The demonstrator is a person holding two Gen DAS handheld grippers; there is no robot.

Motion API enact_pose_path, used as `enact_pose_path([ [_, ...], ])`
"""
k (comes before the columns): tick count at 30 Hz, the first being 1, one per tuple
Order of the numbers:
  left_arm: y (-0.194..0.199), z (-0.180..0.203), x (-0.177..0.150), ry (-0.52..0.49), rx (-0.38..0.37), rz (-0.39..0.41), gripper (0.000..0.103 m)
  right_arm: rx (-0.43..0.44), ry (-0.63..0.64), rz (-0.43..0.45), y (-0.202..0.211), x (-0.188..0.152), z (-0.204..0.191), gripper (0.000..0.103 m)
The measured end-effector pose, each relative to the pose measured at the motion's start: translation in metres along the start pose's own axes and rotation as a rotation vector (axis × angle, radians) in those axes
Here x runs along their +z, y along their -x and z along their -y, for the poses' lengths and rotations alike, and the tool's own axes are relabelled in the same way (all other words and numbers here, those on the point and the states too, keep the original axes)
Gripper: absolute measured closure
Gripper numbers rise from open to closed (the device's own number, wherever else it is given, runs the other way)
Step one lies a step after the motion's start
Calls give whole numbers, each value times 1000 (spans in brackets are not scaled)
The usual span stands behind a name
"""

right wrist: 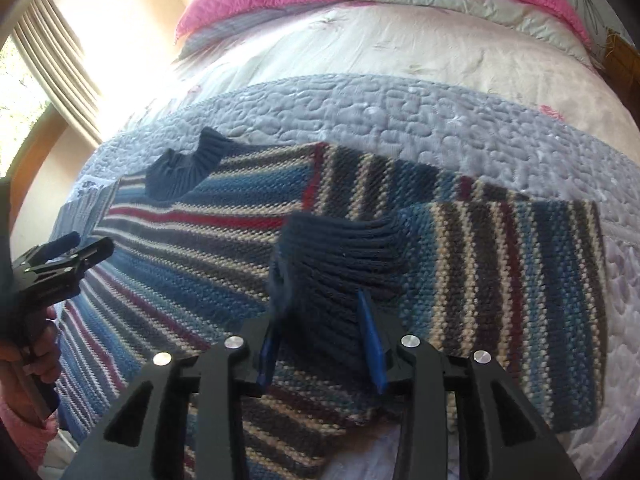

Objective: Fold small clothes
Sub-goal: 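Fold the held sleeve across the sweater body with the right gripper while the left gripper grasps the other cuff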

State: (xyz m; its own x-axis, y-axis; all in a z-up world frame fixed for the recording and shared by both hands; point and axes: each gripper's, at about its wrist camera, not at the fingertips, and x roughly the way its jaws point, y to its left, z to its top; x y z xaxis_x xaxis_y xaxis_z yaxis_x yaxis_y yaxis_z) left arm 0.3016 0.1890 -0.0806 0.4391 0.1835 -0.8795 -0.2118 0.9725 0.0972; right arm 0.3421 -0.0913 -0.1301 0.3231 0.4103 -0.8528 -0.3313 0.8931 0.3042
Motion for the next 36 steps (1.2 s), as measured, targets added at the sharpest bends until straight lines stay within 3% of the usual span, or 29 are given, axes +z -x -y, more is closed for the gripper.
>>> enact_pose_path([
  [4, -1, 9, 0, -8, -29, -7, 3, 94, -28, 20, 13, -11, 2, 62],
  [7, 1, 30, -1, -33, -100, -20, 3, 36, -38, 67, 41, -22, 14, 62],
  [10, 3, 64, -1, -67, -218, -52, 3, -62, -57, 99, 66, -37, 32, 60],
  [13, 0, 105, -3, -86, -380, -130, 3, -91, -106, 98, 80, -58, 57, 60],
  [15, -3, 133, -4, -104, -450, -176, 3, -106, -132, 89, 86, -73, 70, 60],
  [21, -27, 189, -9, -99, -509, -304, 3, -152, -133, 103, 96, -107, 81, 57],
  [24, -37, 200, -7, -68, -488, -321, 5, -161, -118, 114, 98, -117, 78, 54],
  [27, -34, 210, -3, -82, -477, -297, 35, -178, -105, 124, 99, -124, 74, 53],
  [29, -33, 218, -2, -93, -523, -318, 64, -178, -103, 131, 100, -126, 70, 53],
  [30, -33, 221, -2, -93, -543, -334, 70, -178, -104, 135, 101, -126, 68, 53],
  [32, -32, 224, -1, -87, -548, -331, 94, -177, -101, 146, 104, -127, 63, 53],
  [36, -16, 206, 1, -40, -570, -252, 96, -158, -94, 164, 109, -129, 52, 51],
])
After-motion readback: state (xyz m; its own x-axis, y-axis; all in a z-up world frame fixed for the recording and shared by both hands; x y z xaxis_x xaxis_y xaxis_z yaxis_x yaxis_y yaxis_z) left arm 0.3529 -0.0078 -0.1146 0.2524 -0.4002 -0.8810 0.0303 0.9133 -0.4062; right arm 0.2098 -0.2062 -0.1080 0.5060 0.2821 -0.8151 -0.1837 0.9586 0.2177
